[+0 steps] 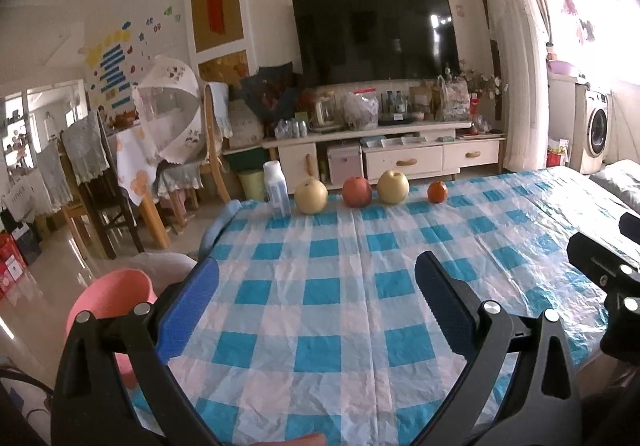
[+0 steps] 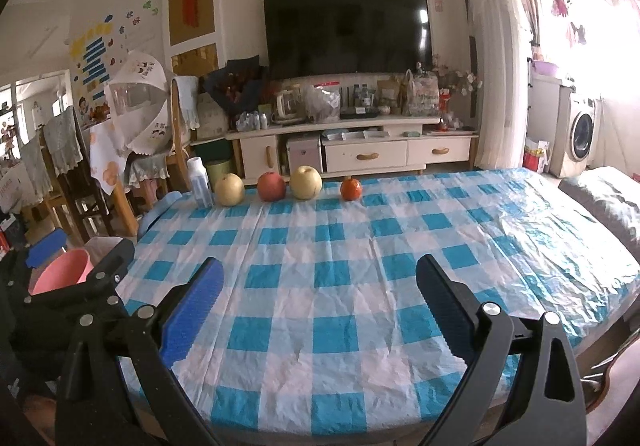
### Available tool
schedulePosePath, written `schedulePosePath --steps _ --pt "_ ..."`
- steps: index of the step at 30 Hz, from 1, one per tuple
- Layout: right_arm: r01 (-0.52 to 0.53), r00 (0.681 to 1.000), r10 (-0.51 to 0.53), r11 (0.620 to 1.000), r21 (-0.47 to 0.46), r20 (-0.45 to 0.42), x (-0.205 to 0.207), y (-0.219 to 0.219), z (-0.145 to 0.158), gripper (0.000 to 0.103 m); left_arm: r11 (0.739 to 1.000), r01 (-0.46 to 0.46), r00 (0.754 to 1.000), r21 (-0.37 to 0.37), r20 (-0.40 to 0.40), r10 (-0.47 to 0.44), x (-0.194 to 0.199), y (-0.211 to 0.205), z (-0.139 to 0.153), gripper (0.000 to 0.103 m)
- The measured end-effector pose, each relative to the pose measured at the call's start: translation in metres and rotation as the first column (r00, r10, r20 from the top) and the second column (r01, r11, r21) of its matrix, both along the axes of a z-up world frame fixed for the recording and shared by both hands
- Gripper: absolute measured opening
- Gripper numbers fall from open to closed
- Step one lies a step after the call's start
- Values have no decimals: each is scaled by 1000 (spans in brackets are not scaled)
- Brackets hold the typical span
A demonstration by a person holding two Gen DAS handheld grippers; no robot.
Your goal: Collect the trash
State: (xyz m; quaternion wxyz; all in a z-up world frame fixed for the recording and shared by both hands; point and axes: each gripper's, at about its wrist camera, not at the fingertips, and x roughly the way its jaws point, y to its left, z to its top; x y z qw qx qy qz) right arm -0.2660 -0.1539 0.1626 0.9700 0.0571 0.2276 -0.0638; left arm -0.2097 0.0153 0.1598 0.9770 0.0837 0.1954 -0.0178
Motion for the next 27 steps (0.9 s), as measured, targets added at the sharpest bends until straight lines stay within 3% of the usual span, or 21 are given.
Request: schedulePosePath --steps 11,27 --pt "3 999 0 998 -58 40 -18 12 13 96 1000 -11 1000 29 26 10 -21 0 9 99" --pt "2 999 1 998 -65 50 -22 14 15 97 999 -20 999 31 45 19 -32 2 22 99"
